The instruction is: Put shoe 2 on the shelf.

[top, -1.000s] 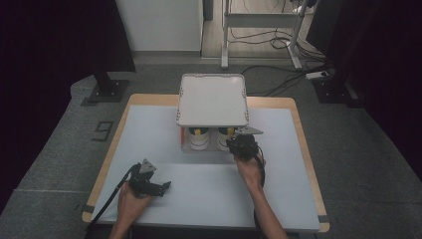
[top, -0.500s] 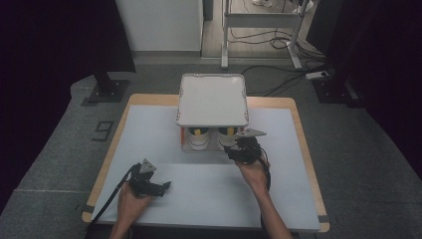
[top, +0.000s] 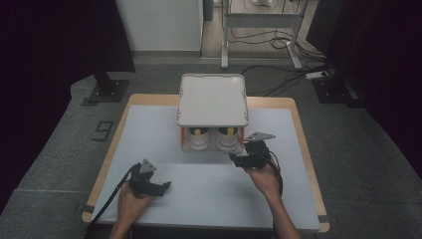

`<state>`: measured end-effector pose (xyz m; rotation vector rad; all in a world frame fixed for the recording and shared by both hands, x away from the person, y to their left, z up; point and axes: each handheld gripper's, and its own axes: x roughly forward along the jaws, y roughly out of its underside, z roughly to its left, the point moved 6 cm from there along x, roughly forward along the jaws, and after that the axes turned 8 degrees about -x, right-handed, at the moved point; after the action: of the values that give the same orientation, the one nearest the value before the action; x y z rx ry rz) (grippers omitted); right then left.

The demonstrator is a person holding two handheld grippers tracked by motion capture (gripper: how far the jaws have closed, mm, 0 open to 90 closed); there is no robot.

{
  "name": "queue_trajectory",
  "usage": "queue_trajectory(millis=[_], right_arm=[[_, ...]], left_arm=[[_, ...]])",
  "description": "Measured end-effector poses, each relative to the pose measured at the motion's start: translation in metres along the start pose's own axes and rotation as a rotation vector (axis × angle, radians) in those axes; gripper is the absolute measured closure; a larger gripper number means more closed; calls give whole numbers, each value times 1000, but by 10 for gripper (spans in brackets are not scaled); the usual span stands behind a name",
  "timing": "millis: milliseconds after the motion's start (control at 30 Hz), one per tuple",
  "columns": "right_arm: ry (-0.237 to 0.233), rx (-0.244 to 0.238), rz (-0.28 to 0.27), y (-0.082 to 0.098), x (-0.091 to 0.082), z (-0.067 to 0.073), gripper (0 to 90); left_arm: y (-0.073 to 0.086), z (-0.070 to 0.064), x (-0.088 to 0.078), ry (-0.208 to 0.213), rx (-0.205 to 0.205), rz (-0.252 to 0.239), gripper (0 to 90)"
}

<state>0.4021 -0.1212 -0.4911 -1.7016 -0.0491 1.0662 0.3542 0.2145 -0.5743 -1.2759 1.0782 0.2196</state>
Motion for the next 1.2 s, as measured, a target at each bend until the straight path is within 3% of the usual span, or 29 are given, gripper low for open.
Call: queue_trajectory(millis=[167,333,500,733,933,1200], right_arm=[[24,-7,2,4,-16,-2,129],[37,-28,9,11,-32,-4,116],[68,-32,14,20,-47,-7,42],[110,-47,33,45,-60,-12,0],[137,-27,56,77,-57,-20,0],[155,40,91,123,-35,-29,0]], left_arm=[[0,0,0,0,3,1,0],[0,0,0,0,5,3,0],[0,0,0,-1,2,-1,0],[0,0,0,-1,1,-1,0],[0,0,0,-1,2,-1,0],[0,0,0,-1,2,-1,0]])
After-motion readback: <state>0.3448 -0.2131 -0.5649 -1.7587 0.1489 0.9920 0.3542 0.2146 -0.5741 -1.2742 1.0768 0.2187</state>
